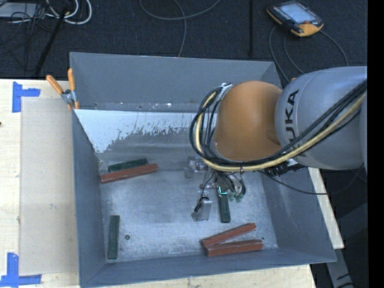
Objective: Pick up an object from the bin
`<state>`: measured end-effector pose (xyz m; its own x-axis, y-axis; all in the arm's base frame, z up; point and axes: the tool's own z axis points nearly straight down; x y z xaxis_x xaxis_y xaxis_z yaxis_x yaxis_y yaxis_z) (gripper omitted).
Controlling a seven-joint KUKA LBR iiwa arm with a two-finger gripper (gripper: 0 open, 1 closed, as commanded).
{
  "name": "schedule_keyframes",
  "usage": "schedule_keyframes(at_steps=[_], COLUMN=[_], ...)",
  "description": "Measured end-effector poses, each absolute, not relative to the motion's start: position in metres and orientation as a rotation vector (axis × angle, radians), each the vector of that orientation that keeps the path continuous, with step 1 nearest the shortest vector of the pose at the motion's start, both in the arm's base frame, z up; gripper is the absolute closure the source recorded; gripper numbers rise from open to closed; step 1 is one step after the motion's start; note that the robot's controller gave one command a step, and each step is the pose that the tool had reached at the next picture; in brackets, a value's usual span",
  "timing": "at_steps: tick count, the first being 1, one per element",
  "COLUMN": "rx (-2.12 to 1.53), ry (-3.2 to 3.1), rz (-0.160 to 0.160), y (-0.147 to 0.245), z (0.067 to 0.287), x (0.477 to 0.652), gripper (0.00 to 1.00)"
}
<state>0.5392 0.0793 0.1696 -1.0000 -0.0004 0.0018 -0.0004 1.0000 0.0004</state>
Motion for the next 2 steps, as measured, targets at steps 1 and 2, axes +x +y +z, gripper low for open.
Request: schedule_keyframes(at_steps=[1,2], rx=[0.150,0.409], ry=[-3.140,-3.115], rz=[-0.001,0.001], y=[0.054,0.049], z=[0.133,0.084], x=[0.522,0.512], gripper=[0.00,0.00])
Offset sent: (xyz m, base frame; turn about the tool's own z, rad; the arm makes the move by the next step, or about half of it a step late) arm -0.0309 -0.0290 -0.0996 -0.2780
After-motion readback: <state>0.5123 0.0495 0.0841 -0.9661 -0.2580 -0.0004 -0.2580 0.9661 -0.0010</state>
